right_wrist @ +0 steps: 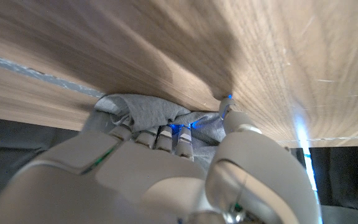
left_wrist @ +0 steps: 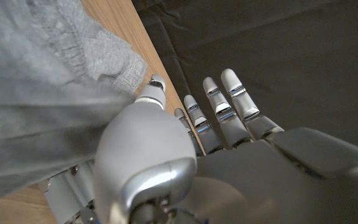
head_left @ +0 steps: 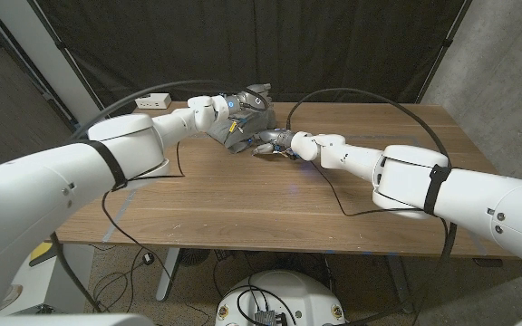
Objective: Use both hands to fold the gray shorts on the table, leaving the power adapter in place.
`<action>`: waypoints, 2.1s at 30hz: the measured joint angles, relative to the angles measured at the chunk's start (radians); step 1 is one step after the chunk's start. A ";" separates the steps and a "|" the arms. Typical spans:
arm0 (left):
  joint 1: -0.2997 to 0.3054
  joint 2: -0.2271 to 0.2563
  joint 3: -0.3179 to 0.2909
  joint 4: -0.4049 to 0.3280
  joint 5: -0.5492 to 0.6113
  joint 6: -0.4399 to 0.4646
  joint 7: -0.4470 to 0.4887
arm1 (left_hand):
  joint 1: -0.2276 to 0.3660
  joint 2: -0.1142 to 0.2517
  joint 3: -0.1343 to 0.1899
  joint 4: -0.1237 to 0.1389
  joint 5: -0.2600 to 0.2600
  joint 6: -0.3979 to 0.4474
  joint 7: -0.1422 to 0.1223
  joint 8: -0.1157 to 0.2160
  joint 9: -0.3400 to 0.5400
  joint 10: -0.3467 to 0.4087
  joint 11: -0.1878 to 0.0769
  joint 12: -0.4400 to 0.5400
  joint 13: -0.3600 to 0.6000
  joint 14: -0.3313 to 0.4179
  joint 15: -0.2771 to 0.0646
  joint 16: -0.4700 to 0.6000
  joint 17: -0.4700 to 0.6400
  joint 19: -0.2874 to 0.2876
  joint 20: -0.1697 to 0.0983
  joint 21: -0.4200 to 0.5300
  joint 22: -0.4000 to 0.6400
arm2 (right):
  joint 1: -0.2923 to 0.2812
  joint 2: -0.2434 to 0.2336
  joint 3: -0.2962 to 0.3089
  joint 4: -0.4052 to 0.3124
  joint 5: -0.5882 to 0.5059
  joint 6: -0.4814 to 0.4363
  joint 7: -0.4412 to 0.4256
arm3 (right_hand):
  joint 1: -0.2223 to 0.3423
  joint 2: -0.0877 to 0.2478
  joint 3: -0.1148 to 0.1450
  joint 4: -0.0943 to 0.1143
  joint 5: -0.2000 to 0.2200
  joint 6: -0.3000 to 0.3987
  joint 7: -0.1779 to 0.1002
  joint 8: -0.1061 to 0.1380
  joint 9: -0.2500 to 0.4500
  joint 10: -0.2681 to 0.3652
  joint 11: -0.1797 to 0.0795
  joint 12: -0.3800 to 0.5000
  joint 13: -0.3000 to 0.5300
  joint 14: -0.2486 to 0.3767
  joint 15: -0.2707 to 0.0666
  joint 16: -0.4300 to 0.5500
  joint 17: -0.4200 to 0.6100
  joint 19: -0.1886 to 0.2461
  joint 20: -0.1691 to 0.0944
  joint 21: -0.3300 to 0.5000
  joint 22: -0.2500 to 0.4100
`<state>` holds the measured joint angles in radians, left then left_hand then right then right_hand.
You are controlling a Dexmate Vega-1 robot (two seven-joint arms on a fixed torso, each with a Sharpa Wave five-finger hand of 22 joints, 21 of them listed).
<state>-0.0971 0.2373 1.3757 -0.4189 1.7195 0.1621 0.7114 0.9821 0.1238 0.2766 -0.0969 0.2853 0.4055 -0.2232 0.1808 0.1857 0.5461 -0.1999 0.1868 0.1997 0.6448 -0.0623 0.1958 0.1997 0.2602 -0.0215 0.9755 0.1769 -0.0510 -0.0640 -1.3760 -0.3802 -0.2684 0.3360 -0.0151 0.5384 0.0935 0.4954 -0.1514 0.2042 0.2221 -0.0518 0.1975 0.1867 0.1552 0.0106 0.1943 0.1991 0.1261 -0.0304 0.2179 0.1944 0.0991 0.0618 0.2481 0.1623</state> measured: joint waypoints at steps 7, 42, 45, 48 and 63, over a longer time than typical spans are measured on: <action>0.006 0.008 0.036 0.000 -0.055 0.054 0.052 | 0.000 0.000 0.008 -0.002 0.000 0.000 0.000 0.000 0.000 0.000 0.000 0.000 0.000 -0.001 0.001 0.000 0.000 0.000 0.000 0.000 0.000 | 0.000 -0.049 0.033 -0.042 -0.027 0.081 -0.030 | -0.004 0.004 0.004 0.004 -0.004 -0.001 -0.001 0.000 -0.001 -0.002 -0.002 0.000 -0.004 0.008 -0.002 -0.004 -0.004 0.011 -0.010 0.011 0.002; 0.081 0.098 0.065 -0.079 -0.305 0.335 0.384 | -0.017 -0.017 0.023 -0.018 -0.004 0.008 0.000 0.012 0.000 0.004 -0.004 0.007 0.000 -0.010 0.003 0.000 -0.004 -0.003 0.004 -0.015 0.000 | -0.283 -0.478 0.423 -0.973 -0.227 -0.324 0.025 | -0.017 -0.009 0.016 -0.001 -0.006 0.042 -0.007 0.000 -0.005 0.049 0.013 0.006 -0.009 0.076 -0.005 0.004 -0.007 0.150 0.054 0.022 0.014; 0.103 0.124 0.022 -0.123 -0.299 0.345 0.388 | -0.024 -0.024 0.023 -0.017 -0.004 0.010 0.003 0.012 0.000 0.004 -0.004 0.007 0.000 -0.011 0.003 0.000 -0.005 -0.005 0.005 -0.023 0.000 | -0.294 -0.487 0.442 -0.998 -0.233 -0.351 0.023 | -0.017 -0.009 0.018 -0.003 -0.006 0.042 -0.007 0.000 -0.005 0.049 0.013 0.006 -0.009 0.076 -0.005 0.004 -0.009 0.150 0.054 0.022 0.014; 0.130 0.151 -0.031 -0.175 -0.294 0.356 0.393 | -0.037 -0.027 0.023 -0.017 -0.004 0.020 -0.002 0.016 0.000 0.004 -0.004 0.007 0.000 -0.014 0.000 0.001 -0.005 -0.005 0.005 -0.023 0.000 | -0.306 -0.493 0.460 -1.018 -0.235 -0.366 0.020 | -0.017 -0.009 0.018 -0.003 -0.006 0.042 -0.007 0.000 -0.005 0.049 0.013 0.006 -0.008 0.076 -0.005 0.004 -0.009 0.150 0.054 0.022 0.014; 0.300 0.257 -0.302 -0.465 -0.378 0.332 0.403 | -0.091 -0.038 0.016 -0.002 -0.008 0.056 -0.002 0.019 0.000 0.013 -0.006 0.014 0.000 -0.025 0.003 0.001 -0.002 -0.017 0.025 -0.036 0.000 | -0.337 -0.483 0.538 -1.007 -0.189 -0.403 -0.033 | -0.017 -0.009 0.020 -0.005 -0.006 0.053 -0.007 0.000 -0.005 0.054 0.018 0.006 -0.008 0.079 -0.009 0.004 -0.008 0.153 0.051 0.021 0.015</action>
<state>0.2026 0.4942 1.0733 -0.8836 1.3414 0.4937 1.1140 0.8909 0.0854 0.2926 -0.0989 0.2773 0.4617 -0.2251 0.2003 0.1860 0.5594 -0.2055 0.2013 0.2001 0.6202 -0.0590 0.1965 0.1980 0.2429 0.0039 0.9391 0.1773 -0.3877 -0.5466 -0.8382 -1.3869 -0.4577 -0.0672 -0.0482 0.5212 0.0844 0.5158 -0.1565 0.1981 0.2753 -0.0591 0.1975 0.1815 0.2092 0.0287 0.2003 0.1907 0.2055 -0.0393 0.2223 0.1860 0.2522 0.1126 0.2690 0.1769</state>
